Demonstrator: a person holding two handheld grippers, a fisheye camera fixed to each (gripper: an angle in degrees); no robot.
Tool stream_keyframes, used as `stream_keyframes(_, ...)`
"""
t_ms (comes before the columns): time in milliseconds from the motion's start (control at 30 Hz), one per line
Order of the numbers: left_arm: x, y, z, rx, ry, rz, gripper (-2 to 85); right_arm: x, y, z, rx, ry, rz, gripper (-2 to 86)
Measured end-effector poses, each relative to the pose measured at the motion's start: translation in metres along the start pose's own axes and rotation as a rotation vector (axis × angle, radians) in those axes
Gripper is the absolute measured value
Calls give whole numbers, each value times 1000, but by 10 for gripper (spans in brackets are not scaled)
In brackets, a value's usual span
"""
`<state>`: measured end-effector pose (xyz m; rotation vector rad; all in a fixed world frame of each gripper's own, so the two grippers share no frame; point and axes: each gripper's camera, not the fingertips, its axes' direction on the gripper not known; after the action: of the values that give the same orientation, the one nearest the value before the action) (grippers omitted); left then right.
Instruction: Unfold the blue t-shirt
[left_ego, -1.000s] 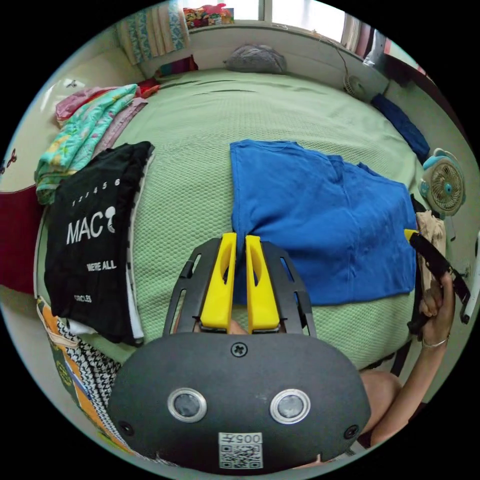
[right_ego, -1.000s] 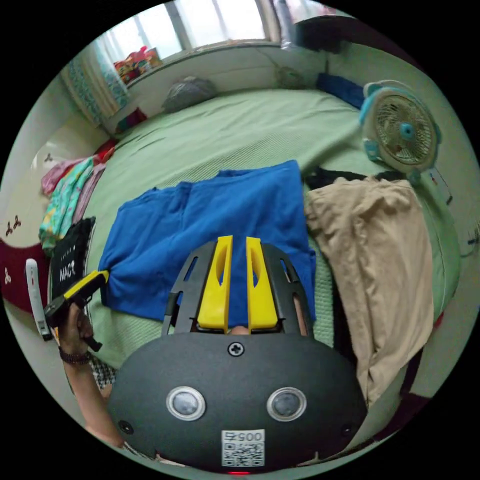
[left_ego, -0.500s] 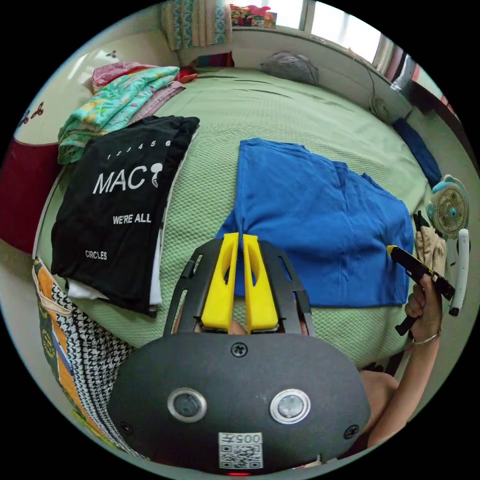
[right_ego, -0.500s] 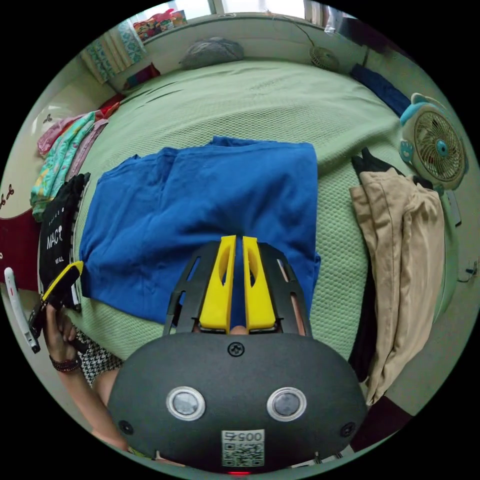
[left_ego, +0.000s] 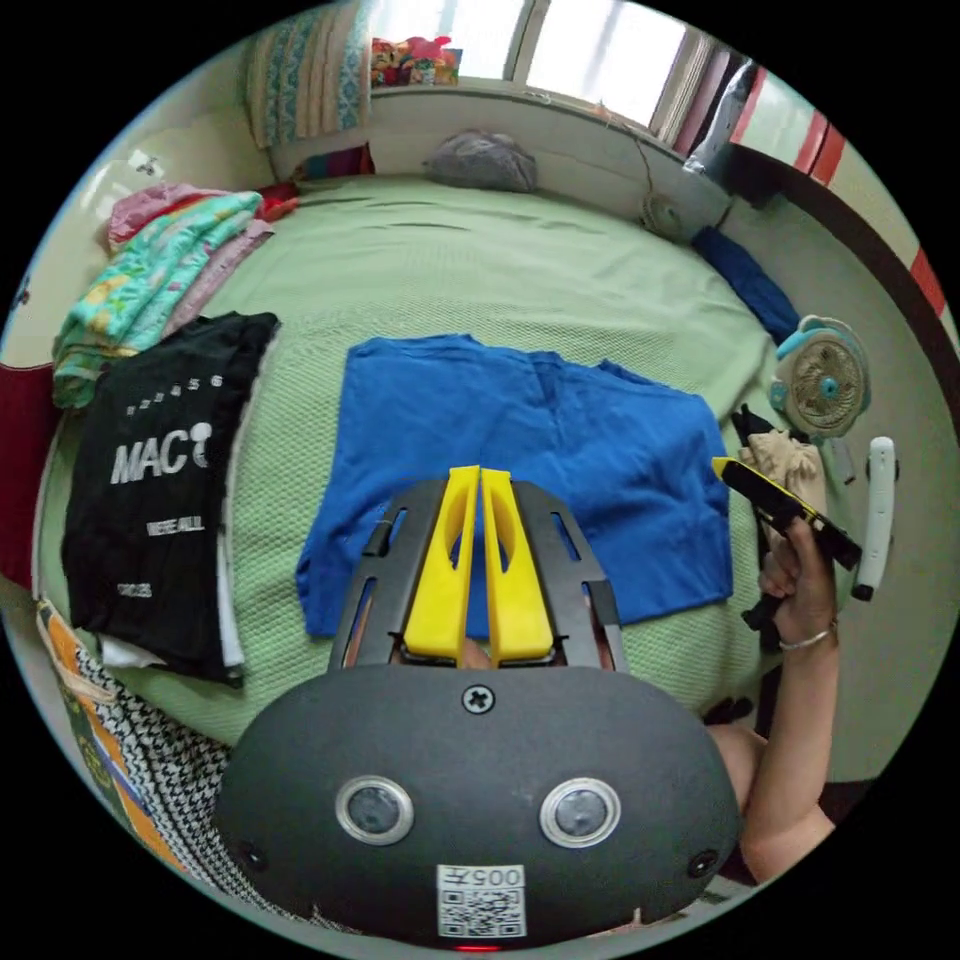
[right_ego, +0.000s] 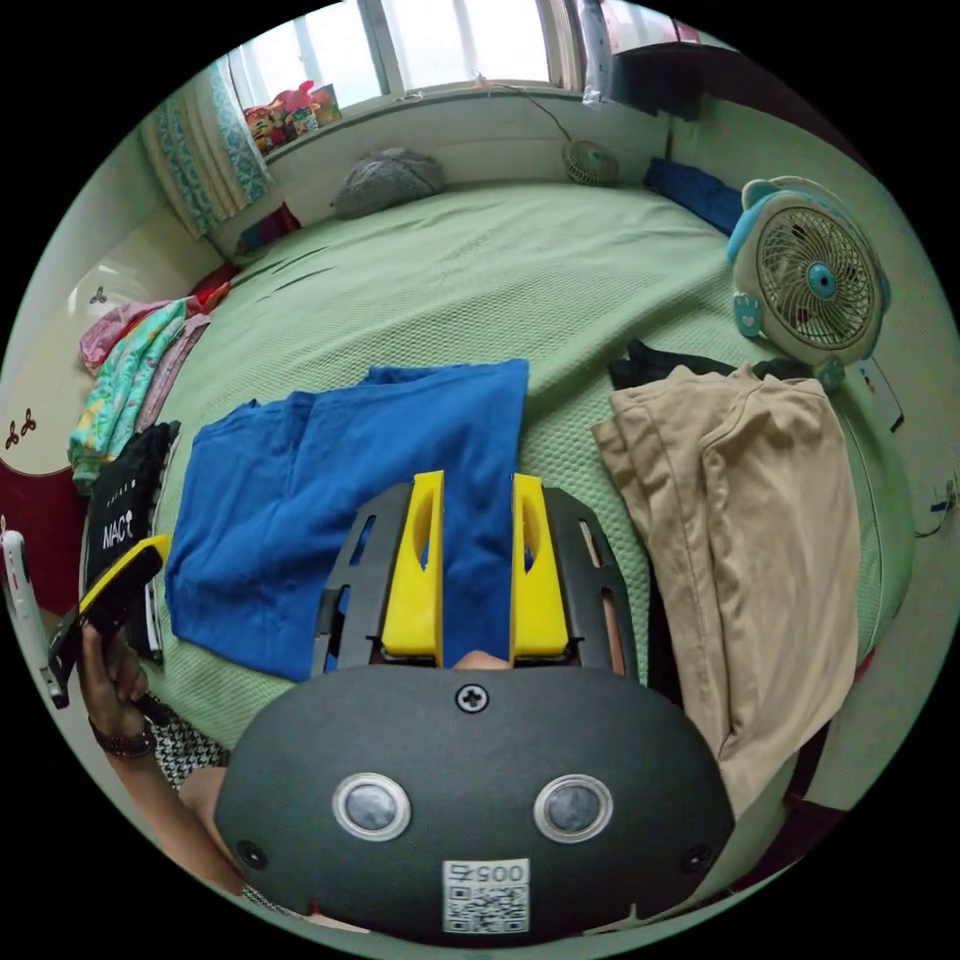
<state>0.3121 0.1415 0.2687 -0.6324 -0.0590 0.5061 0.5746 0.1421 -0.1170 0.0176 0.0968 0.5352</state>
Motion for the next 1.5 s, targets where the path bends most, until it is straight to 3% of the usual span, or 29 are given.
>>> stream_keyframes(267, 1, -12, -4, -18, 10, 33, 49, 9, -63, 11, 22, 50, 1, 90)
stream_keyframes(433, -7, -7, -14, -23, 3, 30, 51, 3, -98, 53, -127, 130, 2, 87)
stream_keyframes(567, -15, 1, -25, -10, 4, 11, 49, -10, -96, 41, -77, 206, -27, 2)
stream_keyframes(667, -18, 7, -32, -8, 2, 9, 48, -20, -84, 4, 7, 136, -66, -13)
stream_keyframes(1067, -37, 71, -65, -33, 11, -16, 25, -43, 91, -125, -4, 17, -247, -17)
stream_keyframes(1233, -39, 112, -98, -9, -16, -35, 23, -11, 185, -135, -91, -3, -218, -17)
stream_keyframes(1500, -39, 179, -125, -69, -99, 36, 76, 50, 246, -153, -110, 35, -87, -17)
